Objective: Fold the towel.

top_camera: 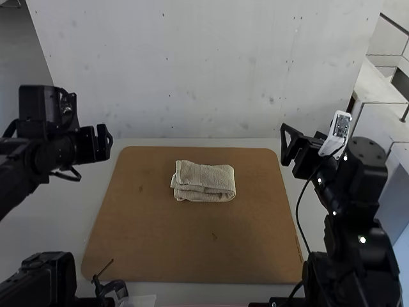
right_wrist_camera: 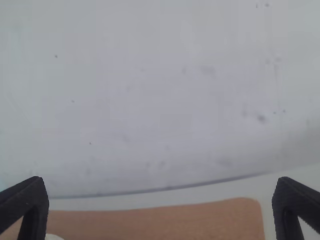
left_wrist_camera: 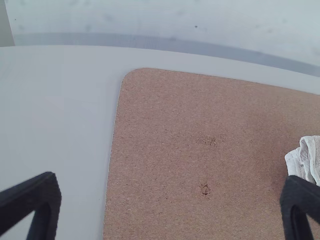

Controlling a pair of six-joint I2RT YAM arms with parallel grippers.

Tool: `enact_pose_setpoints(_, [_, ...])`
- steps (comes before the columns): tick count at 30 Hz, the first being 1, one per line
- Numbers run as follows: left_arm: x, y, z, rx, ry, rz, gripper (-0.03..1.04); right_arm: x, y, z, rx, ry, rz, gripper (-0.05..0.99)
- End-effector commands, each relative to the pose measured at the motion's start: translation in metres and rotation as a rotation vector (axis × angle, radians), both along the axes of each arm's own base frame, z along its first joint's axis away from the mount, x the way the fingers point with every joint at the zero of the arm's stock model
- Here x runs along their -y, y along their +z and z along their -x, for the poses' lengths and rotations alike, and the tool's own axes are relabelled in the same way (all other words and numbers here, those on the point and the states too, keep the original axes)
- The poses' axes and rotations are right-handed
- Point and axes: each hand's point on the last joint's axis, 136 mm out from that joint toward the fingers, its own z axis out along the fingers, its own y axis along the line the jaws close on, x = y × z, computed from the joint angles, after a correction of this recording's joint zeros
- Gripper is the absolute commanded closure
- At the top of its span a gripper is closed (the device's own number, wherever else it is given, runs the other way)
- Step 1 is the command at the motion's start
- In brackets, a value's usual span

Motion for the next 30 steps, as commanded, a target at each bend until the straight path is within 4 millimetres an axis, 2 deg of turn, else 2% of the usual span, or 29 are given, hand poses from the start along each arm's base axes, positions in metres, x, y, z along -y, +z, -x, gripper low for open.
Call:
enact_pose_setpoints(1, [0.0, 0.017, 0.006, 0.079, -0.001, 0.012, 0.03, -0.002, 0.004, 0.003, 0.028, 0.011, 0.016, -0.02])
enact_pose_setpoints(6, [0.002, 0.03, 0.017, 0.165, -0.005, 0.011, 0.04, -0.002, 0.005, 0.003, 0.032, 0.008, 0.021, -0.02])
enact_pose_setpoints(14, [0.004, 0.038, 0.038, 0.3, -0.017, 0.009, 0.04, -0.002, 0.007, 0.004, 0.035, 0.008, 0.021, -0.02])
enact_pose_setpoints(24, [0.01, 0.038, 0.059, 0.435, -0.048, -0.009, 0.04, 0.0, 0.003, 0.004, 0.019, -0.003, 0.029, -0.02])
enact_pose_setpoints(30, [0.009, 0.022, 0.063, 0.361, -0.07, -0.084, 0.04, 0.004, 0.0, 0.004, -0.003, -0.023, 0.047, -0.02])
